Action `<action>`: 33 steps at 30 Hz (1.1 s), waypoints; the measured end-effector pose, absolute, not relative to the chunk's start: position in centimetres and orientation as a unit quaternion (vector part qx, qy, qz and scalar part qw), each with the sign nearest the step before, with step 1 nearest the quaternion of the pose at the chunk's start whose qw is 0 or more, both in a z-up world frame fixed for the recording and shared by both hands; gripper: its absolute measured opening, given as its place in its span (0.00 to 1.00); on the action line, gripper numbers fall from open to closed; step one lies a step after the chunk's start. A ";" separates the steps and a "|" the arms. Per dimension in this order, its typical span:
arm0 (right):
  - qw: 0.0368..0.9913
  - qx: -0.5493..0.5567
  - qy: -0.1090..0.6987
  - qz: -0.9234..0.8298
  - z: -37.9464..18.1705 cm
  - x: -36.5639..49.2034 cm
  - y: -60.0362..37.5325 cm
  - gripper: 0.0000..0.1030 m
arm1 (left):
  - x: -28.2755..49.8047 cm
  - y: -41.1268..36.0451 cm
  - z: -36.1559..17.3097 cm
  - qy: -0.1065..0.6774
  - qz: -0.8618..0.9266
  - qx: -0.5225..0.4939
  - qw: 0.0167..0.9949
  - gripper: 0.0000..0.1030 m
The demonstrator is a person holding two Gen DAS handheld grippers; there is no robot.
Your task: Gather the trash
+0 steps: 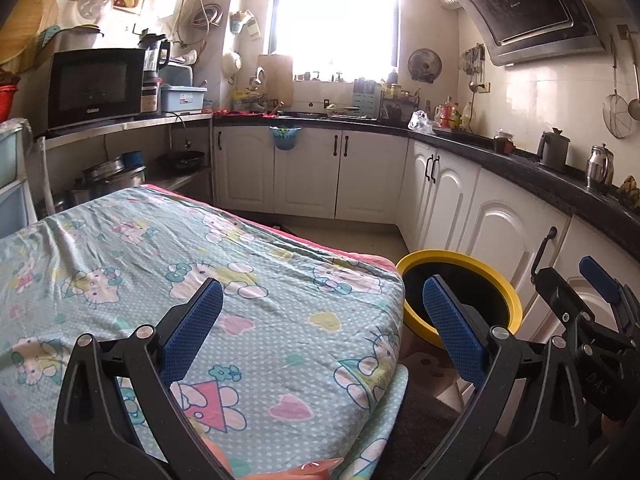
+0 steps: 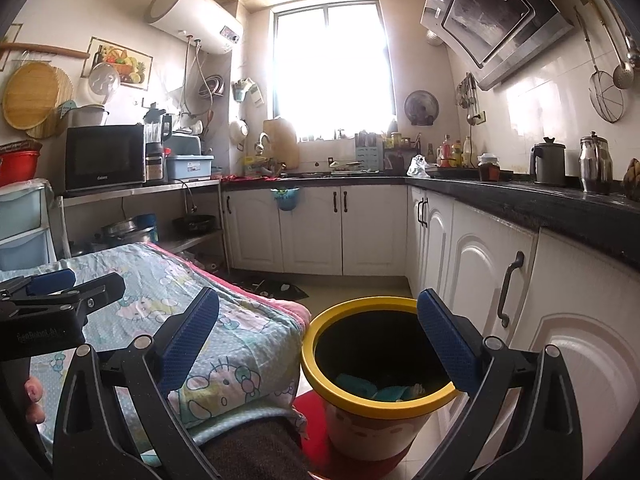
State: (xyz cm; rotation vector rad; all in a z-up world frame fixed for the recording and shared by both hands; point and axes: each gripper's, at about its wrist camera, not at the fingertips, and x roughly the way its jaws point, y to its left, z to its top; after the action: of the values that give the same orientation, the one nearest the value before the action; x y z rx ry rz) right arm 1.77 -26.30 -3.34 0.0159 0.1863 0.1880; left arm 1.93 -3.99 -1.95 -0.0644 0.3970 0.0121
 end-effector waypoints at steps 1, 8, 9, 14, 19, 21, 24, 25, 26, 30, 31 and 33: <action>0.991 0.008 0.093 0.094 -3.3 1.8 -26.3 0.94 | 2.0 -3.9 -1.9 0.197 0.007 -0.033 0.980 0.90; 0.991 0.009 0.093 0.094 -3.3 1.8 -26.3 0.94 | 1.9 -4.0 -1.9 0.198 0.006 -0.036 0.979 0.90; 0.991 0.009 0.093 0.094 -3.4 1.8 -26.4 0.94 | 2.0 -4.0 -1.9 0.198 0.007 -0.036 0.979 0.90; 0.991 0.012 0.093 0.092 -3.3 1.8 -26.3 0.94 | 2.0 -4.0 -1.9 0.199 0.006 -0.035 0.979 0.90; 0.991 0.012 0.093 0.092 -3.3 1.8 -26.3 0.94 | 2.0 -4.0 -1.9 0.198 0.005 -0.035 0.980 0.90; 0.991 0.012 0.093 0.092 -3.3 1.8 -26.4 0.94 | 2.0 -4.1 -1.9 0.197 0.005 -0.035 0.980 0.90; 0.991 0.011 0.093 0.093 -3.3 1.8 -26.3 0.94 | 2.0 -4.1 -1.8 0.197 0.006 -0.035 0.980 0.90; 0.991 0.012 0.094 0.093 -3.3 1.8 -26.3 0.94 | 2.0 -4.1 -1.8 0.195 0.006 -0.035 0.980 0.90; 0.991 0.012 0.094 0.092 -3.3 1.8 -26.3 0.94 | 2.0 -4.1 -1.8 0.195 0.005 -0.034 0.980 0.90; 0.991 0.013 0.096 0.092 -3.3 1.7 -26.0 0.94 | 1.9 -4.2 -1.7 0.195 0.006 -0.034 0.980 0.90; 0.991 0.012 0.095 0.092 -3.3 1.7 -26.0 0.94 | 1.9 -4.2 -1.7 0.195 0.006 -0.033 0.980 0.90; 0.991 0.013 0.094 0.091 -3.3 1.7 -25.9 0.94 | 1.9 -4.2 -1.7 0.194 0.006 -0.033 0.980 0.90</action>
State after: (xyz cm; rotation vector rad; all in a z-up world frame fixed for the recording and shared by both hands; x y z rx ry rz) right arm 1.66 -25.93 -3.30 0.0268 0.1892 0.1833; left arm 1.93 -4.20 -1.71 -0.0667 0.3910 0.0122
